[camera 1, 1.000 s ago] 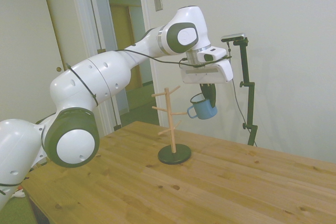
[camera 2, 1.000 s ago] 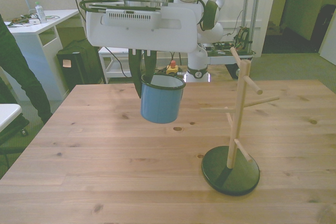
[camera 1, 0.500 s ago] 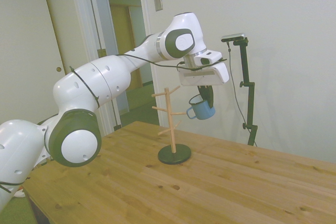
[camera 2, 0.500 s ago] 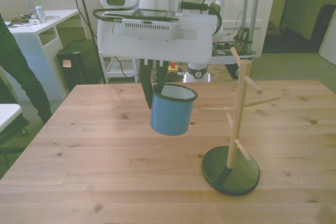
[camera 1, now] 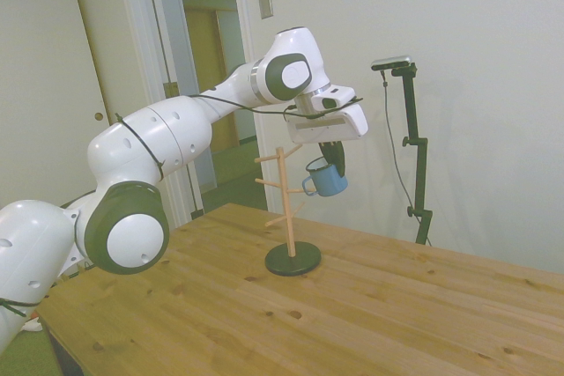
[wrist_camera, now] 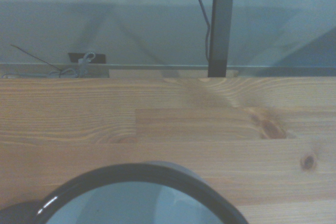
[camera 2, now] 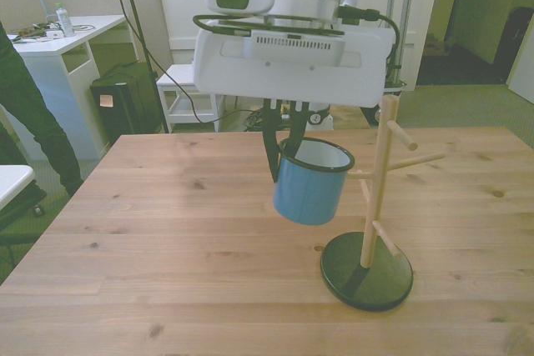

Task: Hang the mug

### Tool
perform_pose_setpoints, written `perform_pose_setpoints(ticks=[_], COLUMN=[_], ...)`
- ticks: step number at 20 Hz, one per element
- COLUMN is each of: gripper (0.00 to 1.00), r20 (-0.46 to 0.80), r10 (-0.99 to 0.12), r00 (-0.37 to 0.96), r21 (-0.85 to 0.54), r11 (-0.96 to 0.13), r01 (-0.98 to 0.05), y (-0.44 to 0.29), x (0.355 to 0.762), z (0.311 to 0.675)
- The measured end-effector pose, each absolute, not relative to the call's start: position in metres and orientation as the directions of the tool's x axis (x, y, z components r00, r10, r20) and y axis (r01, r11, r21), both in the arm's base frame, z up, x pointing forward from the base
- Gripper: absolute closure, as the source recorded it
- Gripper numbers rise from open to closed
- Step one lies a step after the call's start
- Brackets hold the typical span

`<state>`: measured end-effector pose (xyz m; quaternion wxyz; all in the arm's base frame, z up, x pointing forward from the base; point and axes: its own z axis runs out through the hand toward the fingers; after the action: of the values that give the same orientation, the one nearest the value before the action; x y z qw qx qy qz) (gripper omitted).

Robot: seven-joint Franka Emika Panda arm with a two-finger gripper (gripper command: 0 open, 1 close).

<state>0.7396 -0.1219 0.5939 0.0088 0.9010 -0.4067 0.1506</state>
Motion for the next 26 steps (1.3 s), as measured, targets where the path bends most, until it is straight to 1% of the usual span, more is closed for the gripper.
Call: perform_pose_setpoints(ticks=[13,14,26], gripper=[1.0,0.0,0.0], r20=[0.283,0.283,0.282], r10=[-0.705,-0.706,-0.713], r00=[0.65,0.649,0.642], r21=[-0.094,-0.093,-0.088], r11=[-0.695,-0.694,-0.686], r01=[-0.713,-0.714,-0.722], y=[-0.085,-0.085,-0.084], x=[0.748,0.748,0.749], z=[0.586,0.586,0.582])
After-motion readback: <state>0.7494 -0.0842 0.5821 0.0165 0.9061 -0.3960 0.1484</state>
